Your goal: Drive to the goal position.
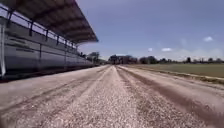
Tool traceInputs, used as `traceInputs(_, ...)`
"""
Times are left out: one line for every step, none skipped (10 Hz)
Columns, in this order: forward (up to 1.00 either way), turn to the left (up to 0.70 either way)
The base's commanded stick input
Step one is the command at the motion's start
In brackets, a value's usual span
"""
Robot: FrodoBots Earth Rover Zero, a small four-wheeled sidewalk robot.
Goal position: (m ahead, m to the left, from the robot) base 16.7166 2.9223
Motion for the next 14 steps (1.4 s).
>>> traceInputs(1.0,0.0)
traceInputs(1.0,0.0)
traceInputs(1.0,0.0)
traceInputs(1.0,0.0)
traceInputs(1.0,0.0)
traceInputs(1.0,0.0)
traceInputs(1.0,0.0)
traceInputs(1.0,0.0)
traceInputs(1.0,0.0)
traceInputs(1.0,0.0)
traceInputs(1.0,0.0)
traceInputs(1.0,0.0)
traceInputs(1.0,0.0)
traceInputs(1.0,0.0)
